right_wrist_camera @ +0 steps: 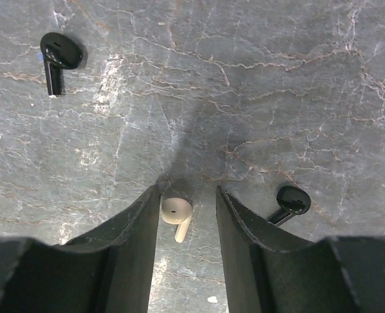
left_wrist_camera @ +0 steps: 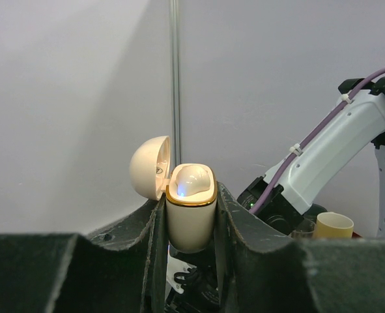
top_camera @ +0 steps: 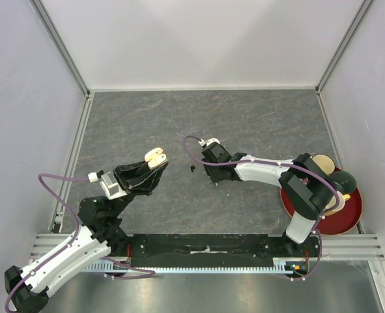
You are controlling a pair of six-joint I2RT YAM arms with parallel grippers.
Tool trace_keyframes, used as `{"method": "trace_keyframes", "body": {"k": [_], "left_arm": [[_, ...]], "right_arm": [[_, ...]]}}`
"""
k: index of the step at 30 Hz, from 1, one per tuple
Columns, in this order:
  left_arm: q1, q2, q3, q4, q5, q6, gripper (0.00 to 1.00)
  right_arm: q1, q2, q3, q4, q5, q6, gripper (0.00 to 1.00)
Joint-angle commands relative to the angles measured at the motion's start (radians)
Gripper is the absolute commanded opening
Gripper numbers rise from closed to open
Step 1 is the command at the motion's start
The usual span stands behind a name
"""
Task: Insert the wireless bluetooth earbuds into the charging case
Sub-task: Pick up the earbud from the center of the board.
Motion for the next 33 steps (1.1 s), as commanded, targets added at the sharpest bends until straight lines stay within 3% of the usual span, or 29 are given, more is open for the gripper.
{"method": "trace_keyframes", "body": {"k": [1, 21, 28, 33], "left_arm": [[-0.004, 0.009, -0.007, 0.037, -0.018, -0.008, 0.02], [-0.004, 0.044, 0.015, 0.033, 0.003, -0.017, 0.02], [-0.006, 0.048, 0.013, 0.037, 0.0, -0.022, 0.02], [-0.004, 0.055, 0.012, 0.04, -0.006, -0.022, 0.02]], "right_arm": [[0.0, -0.014, -0.023, 0.012, -0.096, -0.086, 0.48], [-0.002, -0.028, -0.047, -0.014, -0.087, -0.103, 0.4], [-0.002, -0.019, -0.038, -0.024, -0.062, -0.096, 0.31], [-0.002, -0.034, -0.036, -0.016, -0.044, -0.067, 0.17]]}}
